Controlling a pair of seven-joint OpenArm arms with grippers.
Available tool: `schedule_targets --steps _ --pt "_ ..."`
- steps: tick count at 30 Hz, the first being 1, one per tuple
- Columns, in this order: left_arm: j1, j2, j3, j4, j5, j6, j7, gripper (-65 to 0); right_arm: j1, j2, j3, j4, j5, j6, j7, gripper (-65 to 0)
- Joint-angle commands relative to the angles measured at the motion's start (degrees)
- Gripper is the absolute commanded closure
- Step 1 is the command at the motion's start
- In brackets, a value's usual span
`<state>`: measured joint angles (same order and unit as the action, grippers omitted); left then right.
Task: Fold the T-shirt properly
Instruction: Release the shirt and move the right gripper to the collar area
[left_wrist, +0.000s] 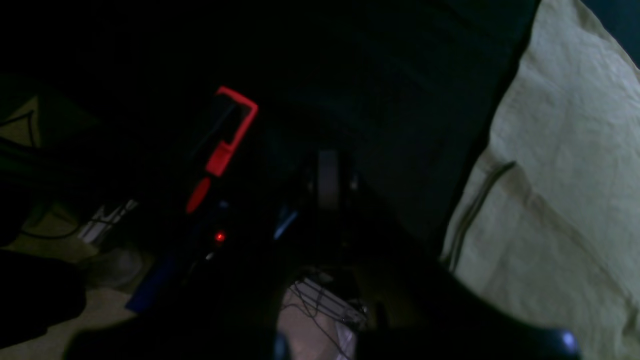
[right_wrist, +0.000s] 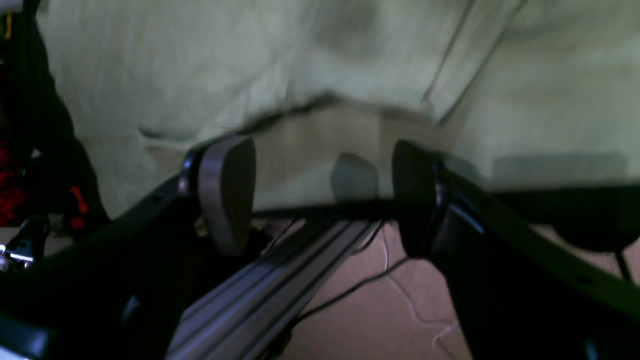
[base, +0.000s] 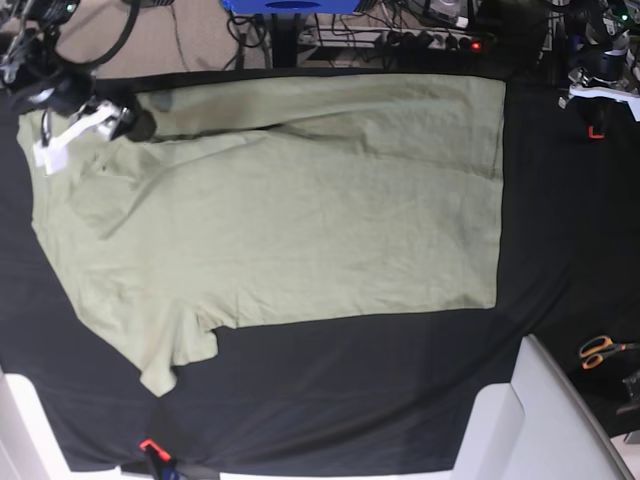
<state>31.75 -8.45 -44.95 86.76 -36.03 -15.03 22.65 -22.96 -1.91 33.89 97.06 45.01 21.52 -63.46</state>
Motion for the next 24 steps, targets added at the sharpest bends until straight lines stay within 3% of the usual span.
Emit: schedule_targets --steps 1,7,24 --pt "0.6 -0.7 -0.5 0.8 -0.2 -0.1 -1.2 0.0 0.1 0.7 0.3 0.0 0.9 0.2 0.7 -40.4" --pt "0.6 -0.7 -0.5 1.1 -0.2 -0.1 -1.2 0.0 1.6 0.3 0.4 -8.5 0.9 0.4 0.9 -40.4" --pt "0.5 -0.7 -0.5 0.7 -0.2 -0.1 -1.2 0.0 6.8 1.1 0.3 -14.2 0.9 0.3 3.7 -40.4"
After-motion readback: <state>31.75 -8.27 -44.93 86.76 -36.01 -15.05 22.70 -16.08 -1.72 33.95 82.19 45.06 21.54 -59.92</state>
